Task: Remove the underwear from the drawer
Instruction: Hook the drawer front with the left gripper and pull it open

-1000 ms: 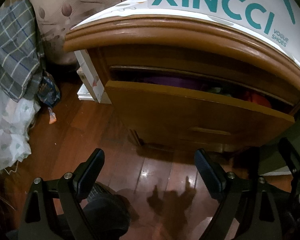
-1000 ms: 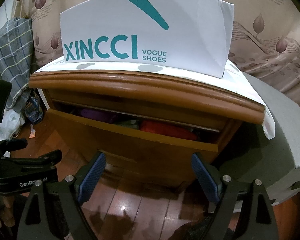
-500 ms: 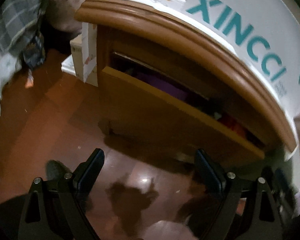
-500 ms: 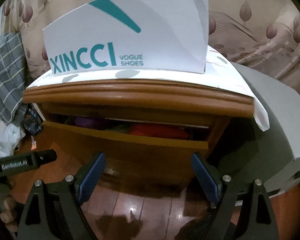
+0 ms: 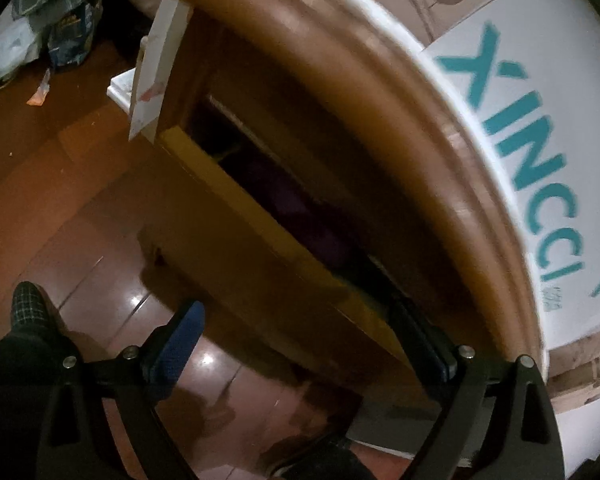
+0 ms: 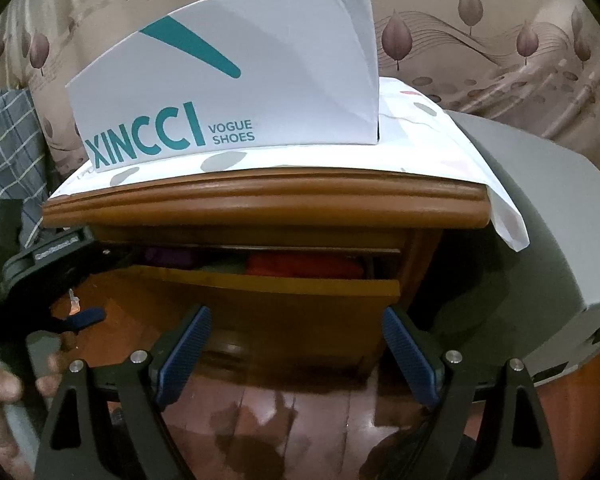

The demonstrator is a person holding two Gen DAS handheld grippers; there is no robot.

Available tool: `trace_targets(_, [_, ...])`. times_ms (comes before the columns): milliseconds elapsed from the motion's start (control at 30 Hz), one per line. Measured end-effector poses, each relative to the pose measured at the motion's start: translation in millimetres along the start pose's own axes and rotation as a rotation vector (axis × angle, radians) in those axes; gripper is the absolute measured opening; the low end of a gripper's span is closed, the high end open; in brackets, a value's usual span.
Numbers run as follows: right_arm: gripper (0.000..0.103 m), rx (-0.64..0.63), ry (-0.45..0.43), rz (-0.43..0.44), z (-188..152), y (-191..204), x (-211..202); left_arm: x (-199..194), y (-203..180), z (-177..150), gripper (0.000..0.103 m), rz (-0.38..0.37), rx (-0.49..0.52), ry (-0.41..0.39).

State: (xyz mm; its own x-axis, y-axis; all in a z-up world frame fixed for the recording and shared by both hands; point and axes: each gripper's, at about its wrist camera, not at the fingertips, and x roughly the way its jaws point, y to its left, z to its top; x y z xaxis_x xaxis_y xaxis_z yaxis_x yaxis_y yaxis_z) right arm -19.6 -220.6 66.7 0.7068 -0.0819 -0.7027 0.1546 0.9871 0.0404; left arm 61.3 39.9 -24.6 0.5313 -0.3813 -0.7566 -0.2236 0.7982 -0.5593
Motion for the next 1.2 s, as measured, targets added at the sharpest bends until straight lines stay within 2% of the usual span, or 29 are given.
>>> trace_targets(233, [0.089, -0.001, 0.005, 0.021, 1.1, -1.2, 0.0, 22.8, 15.1, -1.4, 0.093, -0.040, -0.110, 0.022])
trace_targets(367, [0.089, 0.007, 0.011, 0.026, 0.6, -2.3, 1.8, 36.1, 34.2, -0.6, 0.103, -0.091, -0.222, 0.039])
trace_targets(433, [0.089, 0.012, 0.012, 0.023, 0.9, -2.7, 2.3, 41.7, 38.6, 0.0, 0.103, -0.109, -0.255, 0.047])
trace_targets(700, [0.089, 0.013, 0.016, 0.026, 1.1, -2.5, 3.2, 54.7, 46.9, 7.7, 0.103, -0.098, -0.391, 0.080])
trace_targets(800, [0.089, 0.011, 0.018, 0.026, 0.5, -2.6, 3.5, 56.8, 50.7, 10.8, 0.103, -0.076, -0.411, 0.080])
trace_targets(933, [0.089, 0.016, 0.012, 0.025, 0.2, -3.7, 2.0, 55.9, 53.9, 14.0, 0.103, -0.091, -0.454, 0.101])
trace_targets(1000, [0.089, 0.018, 0.010, 0.021, 0.3, -3.9, 1.5, 58.5, 57.6, 19.3, 0.103, -0.072, -0.486, 0.117])
trace_targets(1200, [0.089, 0.017, 0.006, 0.014, 0.6, -6.0, 0.2, 48.2, 48.8, 20.1, 0.103, 0.008, -0.464, 0.083])
